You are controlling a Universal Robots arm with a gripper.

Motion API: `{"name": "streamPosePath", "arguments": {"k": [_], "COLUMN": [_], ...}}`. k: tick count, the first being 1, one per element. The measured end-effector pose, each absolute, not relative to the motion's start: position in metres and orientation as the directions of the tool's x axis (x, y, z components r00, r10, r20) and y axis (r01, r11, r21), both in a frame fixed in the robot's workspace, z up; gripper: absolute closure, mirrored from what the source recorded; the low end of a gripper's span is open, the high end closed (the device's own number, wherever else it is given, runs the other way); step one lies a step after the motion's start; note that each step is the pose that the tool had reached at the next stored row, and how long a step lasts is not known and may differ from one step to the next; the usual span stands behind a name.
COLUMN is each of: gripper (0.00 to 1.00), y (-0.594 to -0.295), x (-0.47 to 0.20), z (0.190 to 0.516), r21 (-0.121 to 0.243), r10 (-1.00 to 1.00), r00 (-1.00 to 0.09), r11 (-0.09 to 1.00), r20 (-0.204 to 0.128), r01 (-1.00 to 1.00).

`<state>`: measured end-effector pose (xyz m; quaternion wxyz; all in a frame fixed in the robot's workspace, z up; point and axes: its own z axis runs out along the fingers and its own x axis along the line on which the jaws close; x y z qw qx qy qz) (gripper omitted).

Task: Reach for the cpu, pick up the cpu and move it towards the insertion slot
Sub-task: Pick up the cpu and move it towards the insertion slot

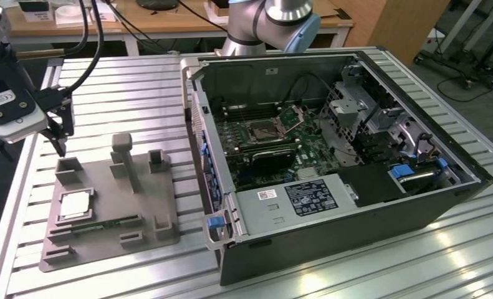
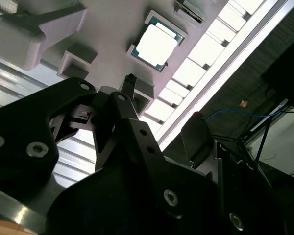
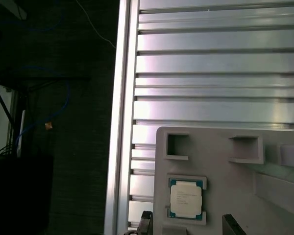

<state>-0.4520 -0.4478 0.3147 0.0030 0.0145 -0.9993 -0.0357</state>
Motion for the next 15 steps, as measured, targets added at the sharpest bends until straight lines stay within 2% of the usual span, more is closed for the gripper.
{"name": "streamPosePath", "arguments": {"k": [15], "gripper": [0.35], "y": [-0.448], "x": [-0.452], "z": [0.299], "r21": [0.071], "r10": [-0.029], "r00": [-1.000], "r11": [0.997], "r20": [0.005], "r01": [-0.029]}}
